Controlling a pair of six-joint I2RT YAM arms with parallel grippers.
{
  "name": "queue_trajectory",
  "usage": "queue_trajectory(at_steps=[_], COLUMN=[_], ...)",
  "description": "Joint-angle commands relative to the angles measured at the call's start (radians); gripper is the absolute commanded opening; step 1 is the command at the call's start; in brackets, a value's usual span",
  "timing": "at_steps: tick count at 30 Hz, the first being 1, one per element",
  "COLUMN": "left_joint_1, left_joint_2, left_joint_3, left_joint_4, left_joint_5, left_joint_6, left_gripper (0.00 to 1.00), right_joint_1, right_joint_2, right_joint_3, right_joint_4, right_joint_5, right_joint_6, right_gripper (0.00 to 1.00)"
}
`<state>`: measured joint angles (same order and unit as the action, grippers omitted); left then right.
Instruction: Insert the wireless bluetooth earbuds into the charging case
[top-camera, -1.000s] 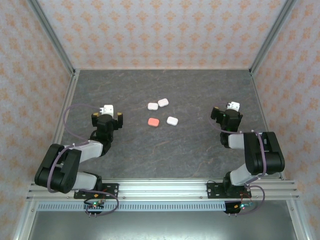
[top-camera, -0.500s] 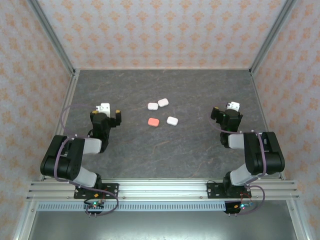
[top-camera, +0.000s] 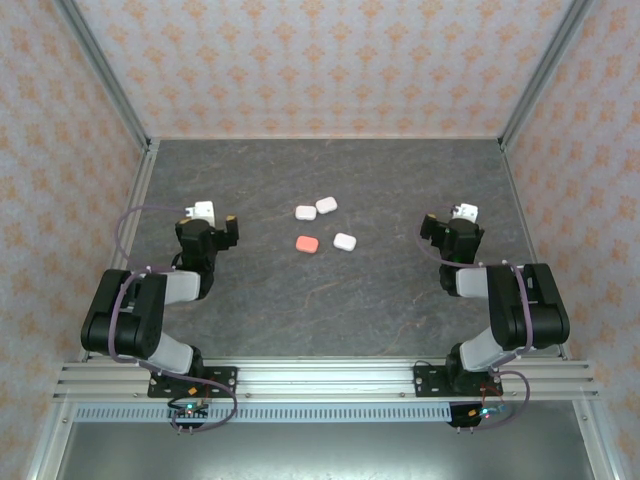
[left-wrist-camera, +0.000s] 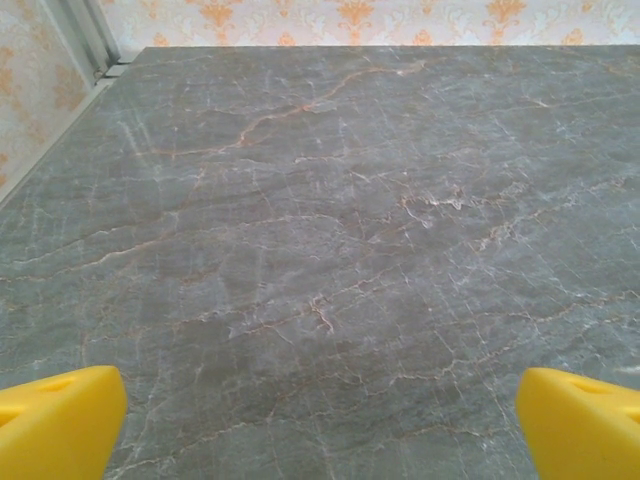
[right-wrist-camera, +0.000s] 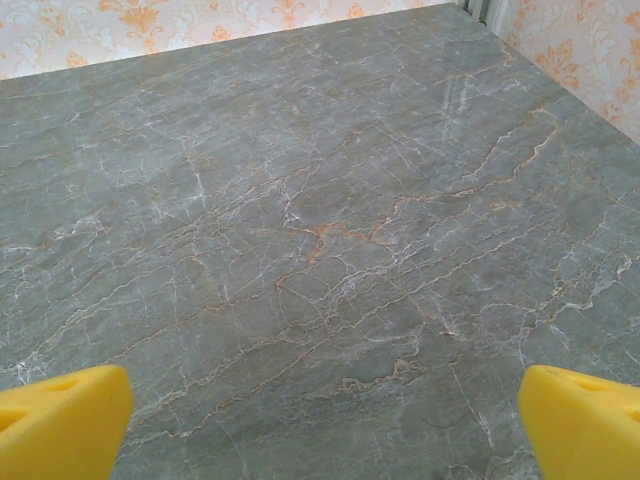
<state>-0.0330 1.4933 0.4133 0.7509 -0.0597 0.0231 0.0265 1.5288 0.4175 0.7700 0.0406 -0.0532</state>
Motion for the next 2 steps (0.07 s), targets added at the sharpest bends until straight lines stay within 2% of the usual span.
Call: queue_trajectory(at_steps=[1, 2], left_joint_1=[-0.008, -0.008], left_joint_2=[0.004, 0.004], left_joint_3=[0.012, 0.012], left_joint_4=[-0.007, -0.007], left_joint_5=[-0.018, -0.018], left_joint_6=[-0.009, -0.01], left_gripper=[1.0, 1.0], right_joint_1=[0.005, 0.004], right_joint_2=[-0.008, -0.008], right_joint_3=[0.006, 0.005], right_joint_4=[-0.002, -0.001], right_joint_5=[0.007, 0.007], right_joint_6=[0.007, 0.006], right_gripper=[0.99, 0.99])
